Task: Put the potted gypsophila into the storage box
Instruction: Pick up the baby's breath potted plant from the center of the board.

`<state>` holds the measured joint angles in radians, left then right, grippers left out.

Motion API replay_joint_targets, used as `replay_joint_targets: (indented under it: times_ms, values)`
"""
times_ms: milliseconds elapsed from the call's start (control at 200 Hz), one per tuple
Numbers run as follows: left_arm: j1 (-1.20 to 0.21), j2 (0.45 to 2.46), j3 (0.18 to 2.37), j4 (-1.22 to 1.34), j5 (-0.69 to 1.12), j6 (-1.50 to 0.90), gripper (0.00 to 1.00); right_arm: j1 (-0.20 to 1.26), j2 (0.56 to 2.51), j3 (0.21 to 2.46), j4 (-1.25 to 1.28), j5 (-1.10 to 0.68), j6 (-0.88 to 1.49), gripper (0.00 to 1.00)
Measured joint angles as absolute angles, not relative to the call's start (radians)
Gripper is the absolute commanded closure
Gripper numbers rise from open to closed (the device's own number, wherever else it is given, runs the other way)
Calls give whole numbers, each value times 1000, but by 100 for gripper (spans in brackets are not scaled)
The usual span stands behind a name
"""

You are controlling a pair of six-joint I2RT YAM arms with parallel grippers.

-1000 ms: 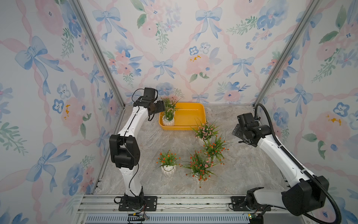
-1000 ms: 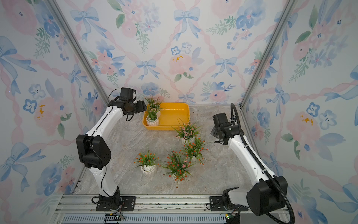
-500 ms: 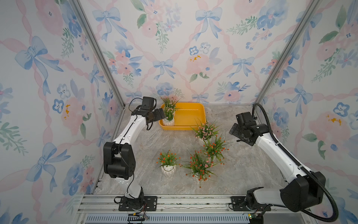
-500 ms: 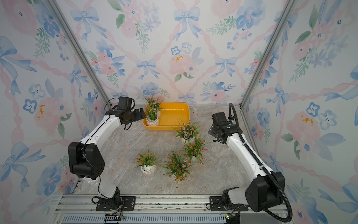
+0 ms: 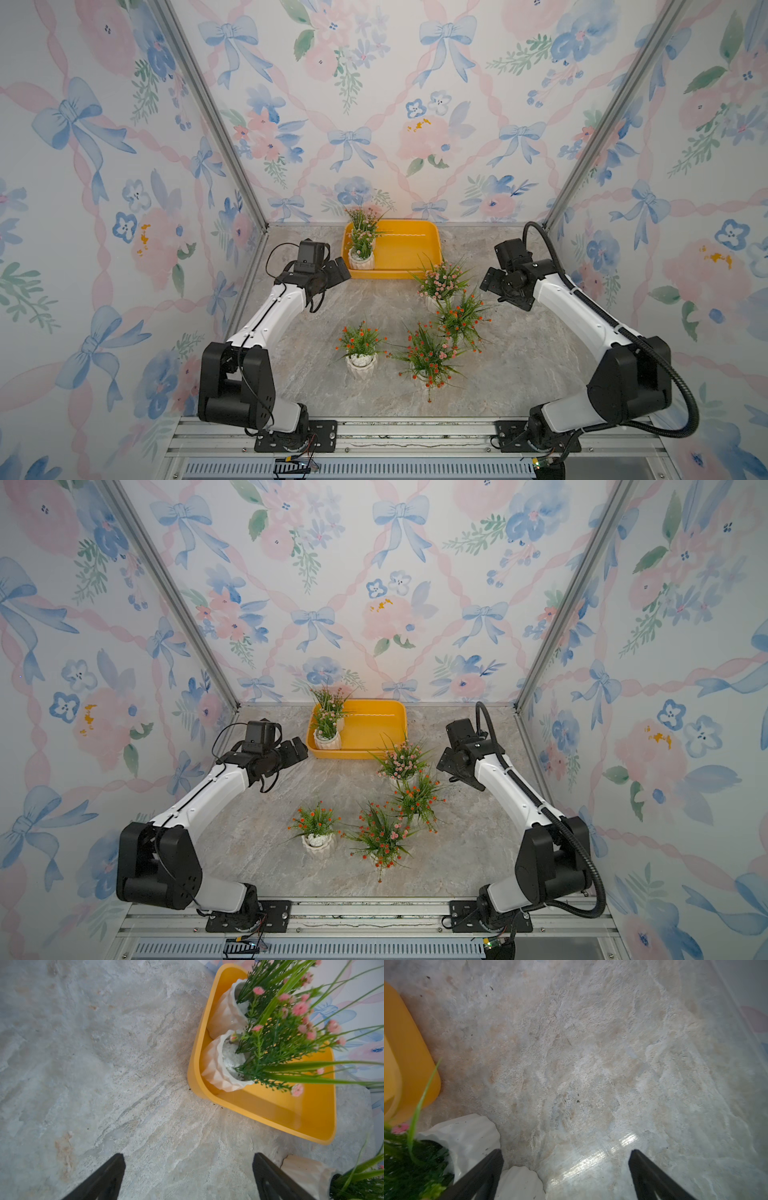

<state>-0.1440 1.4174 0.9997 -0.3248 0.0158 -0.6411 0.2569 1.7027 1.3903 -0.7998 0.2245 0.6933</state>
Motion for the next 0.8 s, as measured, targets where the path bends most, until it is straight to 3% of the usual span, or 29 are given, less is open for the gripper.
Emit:
replay_joint_targets:
  times_ms: [360, 800]
  values:
    - [-276, 1394, 905, -259, 23, -685, 2, 288, 1809, 1394, -754, 9, 589, 2]
    - [-302, 1500, 931, -232, 42, -685, 2, 351, 1809, 1390, -671, -101, 587, 1]
